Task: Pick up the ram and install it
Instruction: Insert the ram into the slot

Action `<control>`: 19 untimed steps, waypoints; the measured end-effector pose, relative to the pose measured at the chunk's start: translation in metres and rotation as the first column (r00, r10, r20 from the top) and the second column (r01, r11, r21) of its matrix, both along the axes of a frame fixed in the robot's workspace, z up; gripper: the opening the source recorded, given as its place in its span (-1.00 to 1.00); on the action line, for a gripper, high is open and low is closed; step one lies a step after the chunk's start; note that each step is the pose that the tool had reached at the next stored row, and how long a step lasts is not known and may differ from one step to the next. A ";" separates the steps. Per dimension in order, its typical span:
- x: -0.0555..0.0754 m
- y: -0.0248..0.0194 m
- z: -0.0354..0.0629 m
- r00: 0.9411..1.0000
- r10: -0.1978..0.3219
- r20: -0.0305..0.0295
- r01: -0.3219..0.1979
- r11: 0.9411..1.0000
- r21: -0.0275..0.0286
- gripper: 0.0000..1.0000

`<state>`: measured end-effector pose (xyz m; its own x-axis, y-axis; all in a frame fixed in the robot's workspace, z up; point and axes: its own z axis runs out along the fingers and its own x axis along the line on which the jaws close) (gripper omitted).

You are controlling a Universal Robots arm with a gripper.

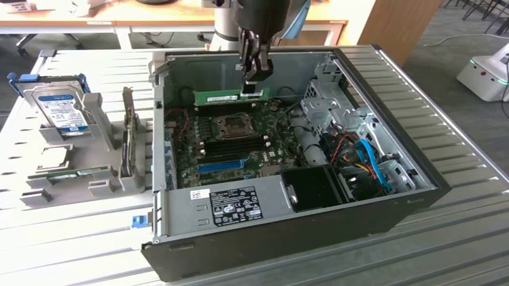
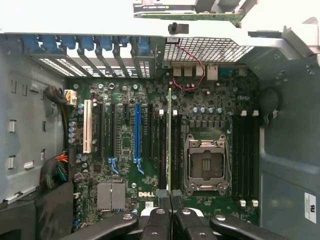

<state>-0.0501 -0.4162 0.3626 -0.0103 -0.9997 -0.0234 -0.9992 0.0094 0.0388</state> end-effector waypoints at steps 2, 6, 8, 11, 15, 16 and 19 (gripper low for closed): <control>0.000 0.0000 -0.0036 1.000 0.000 0.000 0.000 1.000 0.000 -0.77; 0.000 0.0000 -0.0109 1.000 0.000 0.000 0.000 1.000 0.000 -0.77; 0.000 0.0000 -0.0145 1.000 0.000 0.000 0.000 1.000 0.000 -0.77; 0.000 0.0000 -0.0200 1.000 0.000 0.000 0.000 1.000 0.000 -0.77; 0.000 0.0000 -0.0272 1.000 0.000 0.000 0.000 1.000 0.000 -0.77; 0.000 0.0000 -0.0290 1.000 0.000 0.000 0.000 1.000 0.000 -0.77; 0.000 0.0000 -0.0346 1.000 0.000 0.000 0.000 1.000 0.000 -0.77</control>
<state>-0.0501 -0.4161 0.3280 -0.0103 -0.9997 -0.0234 -0.9992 0.0093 0.0387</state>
